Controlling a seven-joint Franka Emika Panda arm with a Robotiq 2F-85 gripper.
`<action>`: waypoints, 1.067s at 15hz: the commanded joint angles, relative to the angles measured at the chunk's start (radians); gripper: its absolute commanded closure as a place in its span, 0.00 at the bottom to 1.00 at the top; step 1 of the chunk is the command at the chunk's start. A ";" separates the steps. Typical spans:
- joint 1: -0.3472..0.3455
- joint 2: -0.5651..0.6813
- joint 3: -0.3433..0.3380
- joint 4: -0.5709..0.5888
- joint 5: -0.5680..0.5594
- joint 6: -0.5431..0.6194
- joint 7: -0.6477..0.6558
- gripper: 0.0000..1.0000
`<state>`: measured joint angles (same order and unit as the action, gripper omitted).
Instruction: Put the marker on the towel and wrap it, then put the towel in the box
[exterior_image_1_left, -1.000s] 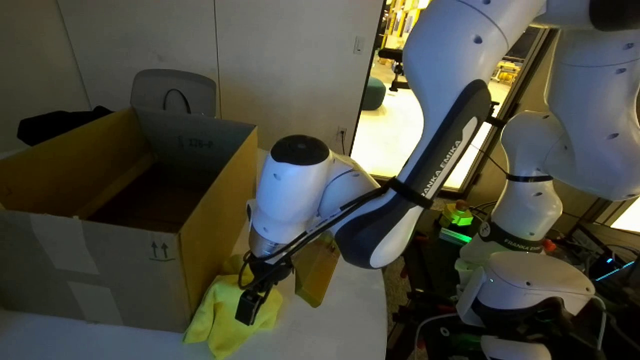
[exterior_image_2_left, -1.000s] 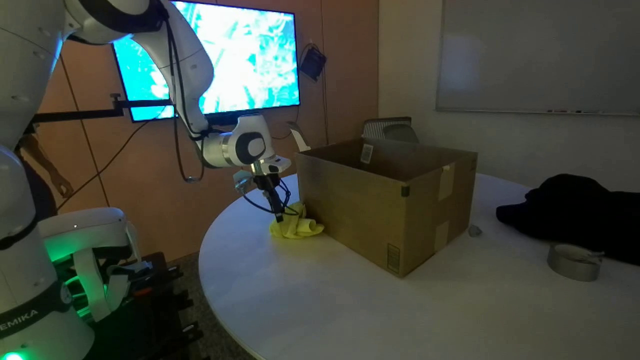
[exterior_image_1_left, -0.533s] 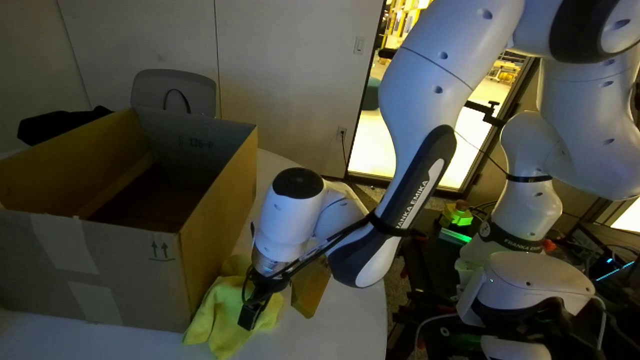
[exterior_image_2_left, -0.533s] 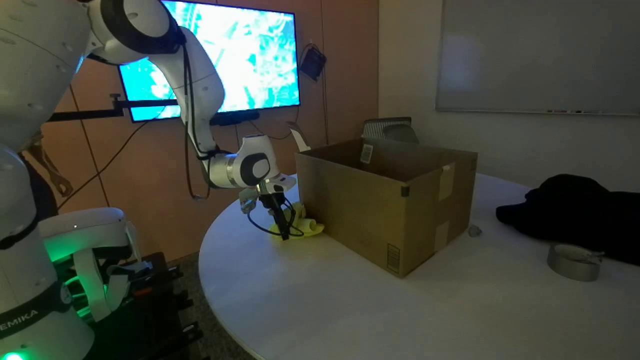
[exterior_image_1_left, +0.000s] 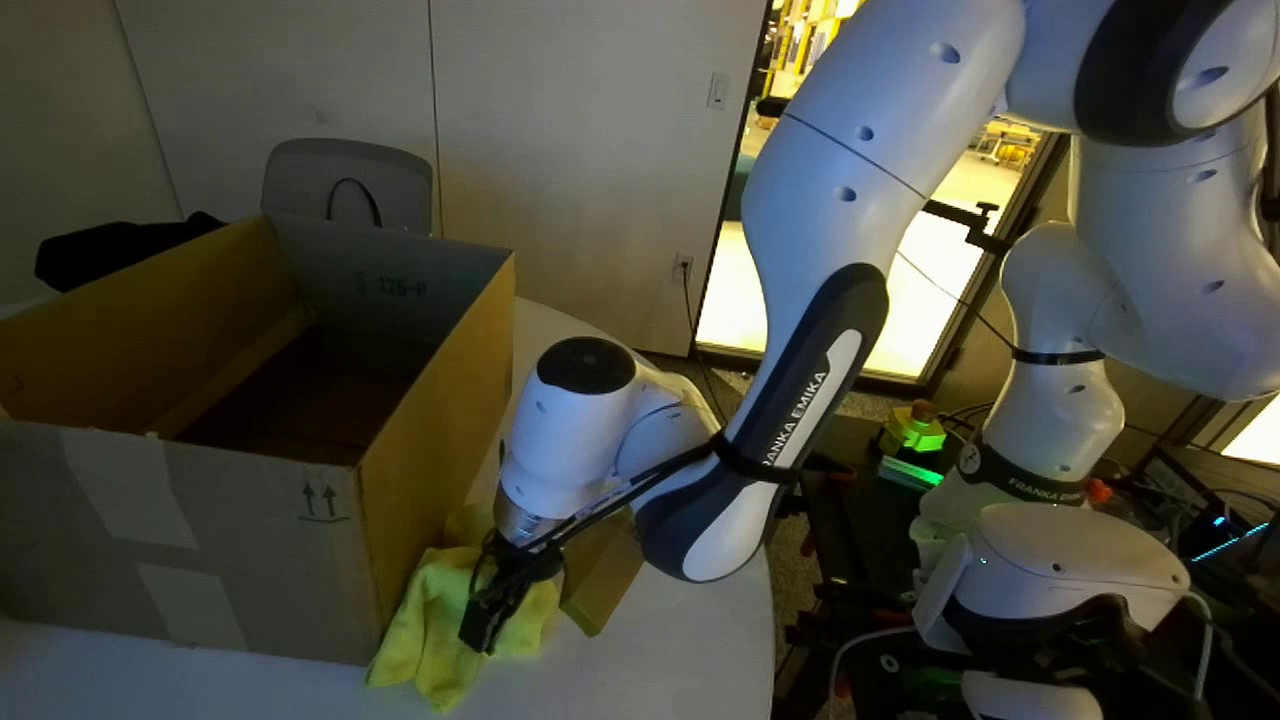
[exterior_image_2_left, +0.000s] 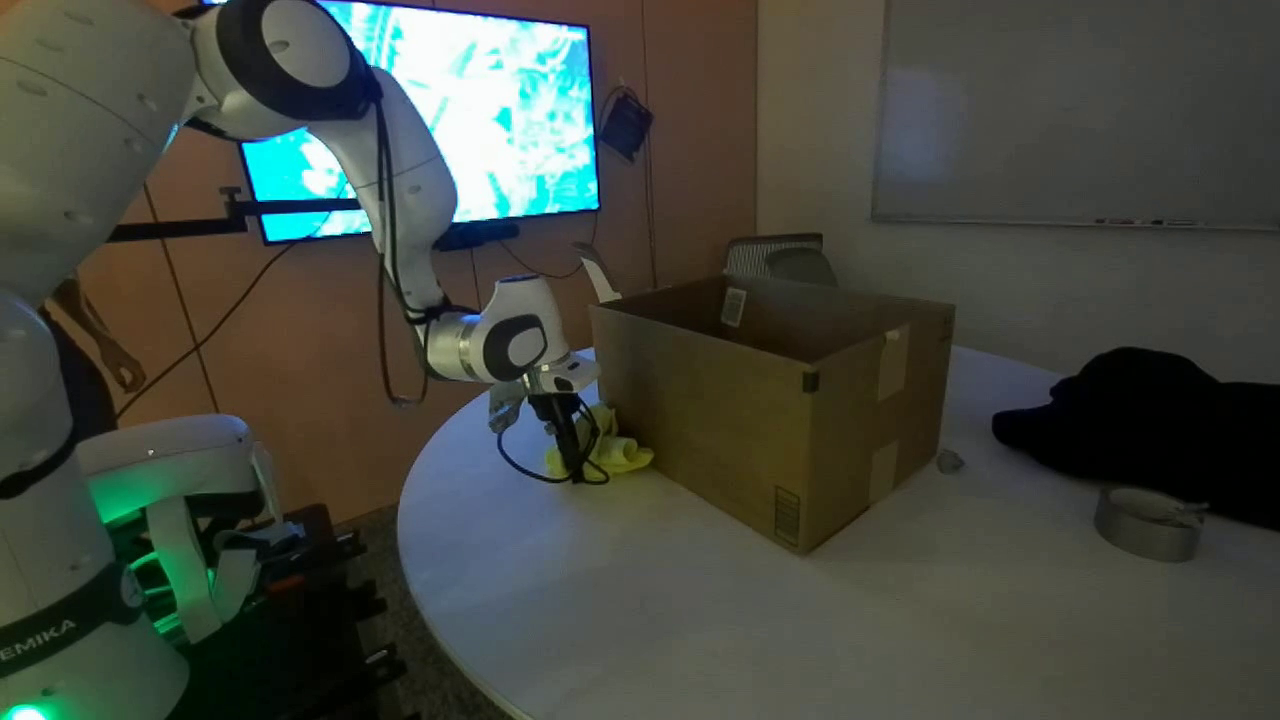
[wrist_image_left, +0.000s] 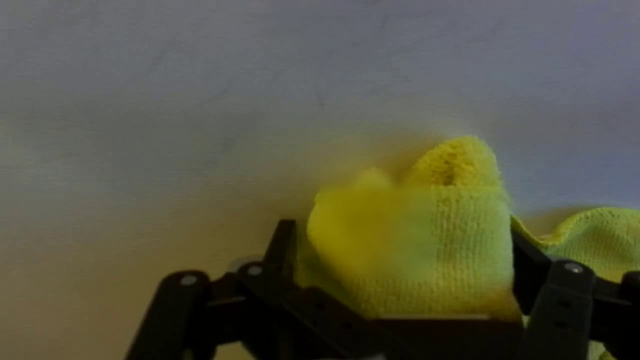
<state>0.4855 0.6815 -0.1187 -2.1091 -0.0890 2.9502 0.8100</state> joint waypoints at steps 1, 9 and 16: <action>0.025 0.022 -0.028 0.019 0.036 0.039 -0.009 0.31; 0.037 -0.027 -0.054 -0.023 0.034 0.030 -0.028 0.87; -0.092 -0.278 -0.010 -0.242 0.018 -0.051 -0.236 0.87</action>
<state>0.4555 0.5834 -0.1498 -2.2108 -0.0773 2.9553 0.6949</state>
